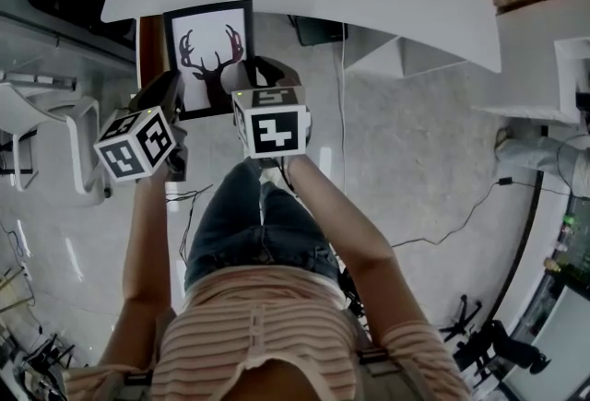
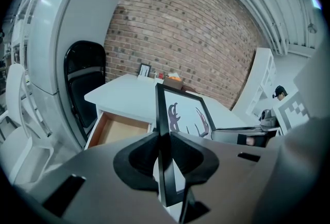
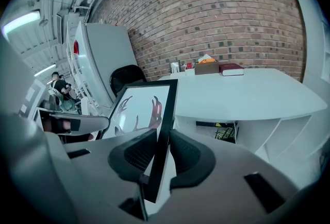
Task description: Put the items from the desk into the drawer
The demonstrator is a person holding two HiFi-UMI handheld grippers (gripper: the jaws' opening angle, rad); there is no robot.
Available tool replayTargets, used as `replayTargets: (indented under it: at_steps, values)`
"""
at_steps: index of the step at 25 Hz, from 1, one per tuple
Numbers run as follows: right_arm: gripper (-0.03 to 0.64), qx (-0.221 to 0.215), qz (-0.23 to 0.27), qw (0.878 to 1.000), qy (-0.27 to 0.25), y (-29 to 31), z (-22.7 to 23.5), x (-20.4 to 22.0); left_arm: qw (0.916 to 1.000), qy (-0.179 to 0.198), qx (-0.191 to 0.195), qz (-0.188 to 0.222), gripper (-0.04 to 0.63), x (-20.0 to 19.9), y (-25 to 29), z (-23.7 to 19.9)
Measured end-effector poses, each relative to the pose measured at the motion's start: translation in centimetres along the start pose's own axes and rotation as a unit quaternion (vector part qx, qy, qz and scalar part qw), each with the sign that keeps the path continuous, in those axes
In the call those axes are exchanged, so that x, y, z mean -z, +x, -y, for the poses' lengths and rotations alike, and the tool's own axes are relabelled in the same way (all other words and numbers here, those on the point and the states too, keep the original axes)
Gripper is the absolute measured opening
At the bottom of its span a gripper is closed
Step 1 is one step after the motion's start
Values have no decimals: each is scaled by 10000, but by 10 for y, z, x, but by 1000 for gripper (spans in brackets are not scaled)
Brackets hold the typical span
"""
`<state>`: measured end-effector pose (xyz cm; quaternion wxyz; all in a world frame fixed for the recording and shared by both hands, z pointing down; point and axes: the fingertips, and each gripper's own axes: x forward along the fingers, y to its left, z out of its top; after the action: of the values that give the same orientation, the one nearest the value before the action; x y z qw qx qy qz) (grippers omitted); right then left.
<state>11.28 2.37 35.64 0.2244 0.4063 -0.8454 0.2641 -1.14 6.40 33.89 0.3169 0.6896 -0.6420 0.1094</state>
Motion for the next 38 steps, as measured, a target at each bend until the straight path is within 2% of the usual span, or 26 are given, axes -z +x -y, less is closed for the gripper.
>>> replayTargets:
  at_steps: [5, 11, 21, 30, 38]
  values:
    - [87, -89, -121, 9999, -6, -8, -12, 16, 9999, -87, -25, -73, 75, 15, -15, -5]
    - [87, -143, -206, 9996, -114, 4, -35, 23, 9998, -158, -60, -146, 75, 22, -24, -29]
    - [87, 66, -580, 9981, 176, 79, -102, 36, 9985, -101, 102, -525, 75, 21, -11, -134]
    - [87, 574, -712, 9942, 562, 146, -145, 37, 9926, 83, 620, -1041, 75, 10, 21, -220]
    - [86, 879, -854, 9902, 668, 188, -157, 45, 9859, 57, 945, -1382, 75, 18, 49, -259]
